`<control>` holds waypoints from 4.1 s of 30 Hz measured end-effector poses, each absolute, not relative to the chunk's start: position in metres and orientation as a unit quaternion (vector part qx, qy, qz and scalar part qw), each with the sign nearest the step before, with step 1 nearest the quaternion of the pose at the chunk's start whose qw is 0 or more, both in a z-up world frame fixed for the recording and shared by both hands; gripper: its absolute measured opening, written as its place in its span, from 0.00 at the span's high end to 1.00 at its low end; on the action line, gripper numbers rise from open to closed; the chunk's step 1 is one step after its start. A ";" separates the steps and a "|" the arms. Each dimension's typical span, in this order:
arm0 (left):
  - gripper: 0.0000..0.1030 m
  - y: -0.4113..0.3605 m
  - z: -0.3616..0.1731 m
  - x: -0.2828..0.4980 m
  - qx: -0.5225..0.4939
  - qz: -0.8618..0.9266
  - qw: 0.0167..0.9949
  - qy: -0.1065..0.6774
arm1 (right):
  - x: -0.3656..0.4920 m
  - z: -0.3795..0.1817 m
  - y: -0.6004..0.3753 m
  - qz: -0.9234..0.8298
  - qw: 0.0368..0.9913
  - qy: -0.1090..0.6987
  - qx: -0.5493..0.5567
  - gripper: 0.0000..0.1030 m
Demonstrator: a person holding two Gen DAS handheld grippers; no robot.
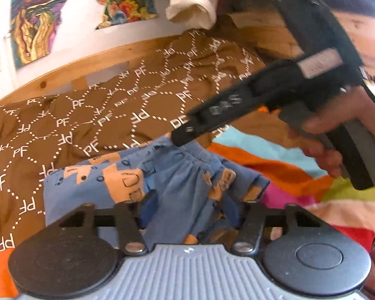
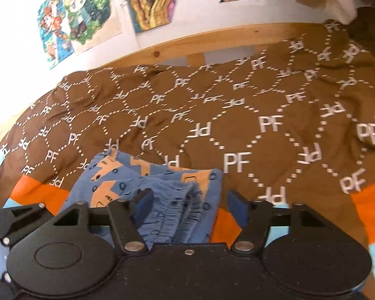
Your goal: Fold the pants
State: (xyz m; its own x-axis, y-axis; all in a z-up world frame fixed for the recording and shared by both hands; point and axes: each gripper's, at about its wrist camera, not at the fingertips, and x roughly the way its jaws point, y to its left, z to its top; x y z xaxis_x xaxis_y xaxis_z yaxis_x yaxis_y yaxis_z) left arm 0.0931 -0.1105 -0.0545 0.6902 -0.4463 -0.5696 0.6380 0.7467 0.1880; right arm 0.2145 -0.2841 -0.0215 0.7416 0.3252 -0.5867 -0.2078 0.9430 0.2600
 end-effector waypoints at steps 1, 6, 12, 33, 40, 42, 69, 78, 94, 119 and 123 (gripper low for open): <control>0.49 -0.112 -0.056 0.093 0.194 -0.301 0.897 0.258 | 0.218 -0.024 -0.281 0.148 0.927 0.335 0.087 0.40; 0.67 -0.118 -0.063 0.092 0.217 -0.291 0.892 0.268 | 0.228 -0.043 -0.285 0.147 0.906 0.372 0.135 0.67; 0.89 -0.110 -0.049 0.090 0.189 -0.287 0.899 0.271 | 0.216 -0.034 -0.292 0.151 0.909 0.352 0.166 0.90; 0.07 -0.064 -0.021 0.104 0.028 -0.249 0.912 0.325 | 0.179 -0.027 -0.298 0.070 0.933 0.348 0.061 0.13; 0.00 -0.036 -0.049 0.135 0.061 -0.099 0.900 0.419 | 0.166 -0.024 -0.269 0.091 0.941 0.326 -0.014 0.01; 0.00 -0.031 -0.063 0.132 0.067 -0.091 0.893 0.436 | 0.168 -0.037 -0.258 0.086 0.928 0.354 -0.073 0.01; 0.00 -0.054 -0.057 0.247 0.131 -0.121 0.906 0.384 | 0.247 -0.049 -0.270 0.110 0.933 0.332 -0.080 0.01; 0.00 -0.028 -0.038 0.206 0.123 -0.130 0.895 0.408 | 0.202 -0.022 -0.253 0.121 0.943 0.301 -0.072 0.01; 0.00 -0.010 -0.056 0.153 0.091 -0.089 0.873 0.471 | 0.180 -0.029 -0.214 0.113 0.929 0.303 -0.178 0.01; 0.00 -0.019 -0.061 0.150 0.132 -0.105 0.858 0.485 | 0.133 -0.035 -0.237 0.074 0.922 0.366 -0.105 0.01; 0.00 -0.019 -0.060 0.148 0.136 -0.108 0.857 0.485 | 0.130 -0.042 -0.240 0.066 0.916 0.384 -0.096 0.01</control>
State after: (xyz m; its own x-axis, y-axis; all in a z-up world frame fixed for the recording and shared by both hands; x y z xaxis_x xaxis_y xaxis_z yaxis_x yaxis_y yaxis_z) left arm 0.1485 -0.0192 -0.0600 0.5062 -0.0539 -0.8607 0.3181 0.9393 0.1283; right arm 0.1295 -0.2401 -0.0419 0.6968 0.0483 -0.7157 -0.1950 0.9729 -0.1242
